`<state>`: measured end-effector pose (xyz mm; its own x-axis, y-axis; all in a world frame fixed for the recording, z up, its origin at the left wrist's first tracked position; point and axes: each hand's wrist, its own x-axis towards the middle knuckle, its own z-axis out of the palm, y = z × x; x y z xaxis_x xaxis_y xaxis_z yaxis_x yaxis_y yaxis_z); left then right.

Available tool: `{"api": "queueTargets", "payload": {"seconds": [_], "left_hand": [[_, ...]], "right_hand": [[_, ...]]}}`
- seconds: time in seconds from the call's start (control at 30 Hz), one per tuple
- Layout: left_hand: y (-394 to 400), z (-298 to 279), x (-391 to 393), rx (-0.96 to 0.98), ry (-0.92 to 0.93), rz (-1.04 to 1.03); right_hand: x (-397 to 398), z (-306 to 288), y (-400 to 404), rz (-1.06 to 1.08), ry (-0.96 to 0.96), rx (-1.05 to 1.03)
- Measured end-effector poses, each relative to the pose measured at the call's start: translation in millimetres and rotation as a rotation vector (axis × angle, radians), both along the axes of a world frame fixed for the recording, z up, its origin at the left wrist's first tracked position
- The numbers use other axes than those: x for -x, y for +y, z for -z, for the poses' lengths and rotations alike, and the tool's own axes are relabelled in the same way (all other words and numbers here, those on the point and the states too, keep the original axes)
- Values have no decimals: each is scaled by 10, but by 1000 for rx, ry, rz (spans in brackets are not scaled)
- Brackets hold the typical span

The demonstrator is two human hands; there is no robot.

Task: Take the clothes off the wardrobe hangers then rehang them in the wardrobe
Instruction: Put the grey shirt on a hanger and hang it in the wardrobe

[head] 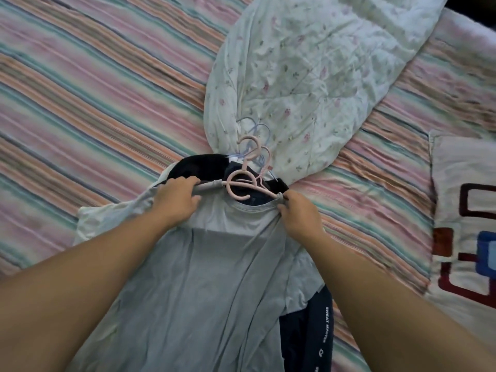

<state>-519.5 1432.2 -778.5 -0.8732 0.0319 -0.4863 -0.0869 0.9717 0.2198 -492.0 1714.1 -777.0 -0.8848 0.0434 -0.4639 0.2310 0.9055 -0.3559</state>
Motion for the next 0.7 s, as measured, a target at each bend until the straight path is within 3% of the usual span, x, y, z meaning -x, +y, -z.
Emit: {"api": "queueTargets", "payload": {"seconds": [0.07,0.17,0.43,0.7], "left_hand": [[0,-67,-52,82,12,30],[8,-216,-165,50,42,66],[-108,-932,-511,-388,188,1],[-442,-2036,-1046,-559,322,-31]], "right_hand": [[-31,-45,-16,12,40,22],[-138,-181,-33,29,117,76],[-521,-864,-133,40,286,187],[-866,-1964,-390,-42,443,321]]}}
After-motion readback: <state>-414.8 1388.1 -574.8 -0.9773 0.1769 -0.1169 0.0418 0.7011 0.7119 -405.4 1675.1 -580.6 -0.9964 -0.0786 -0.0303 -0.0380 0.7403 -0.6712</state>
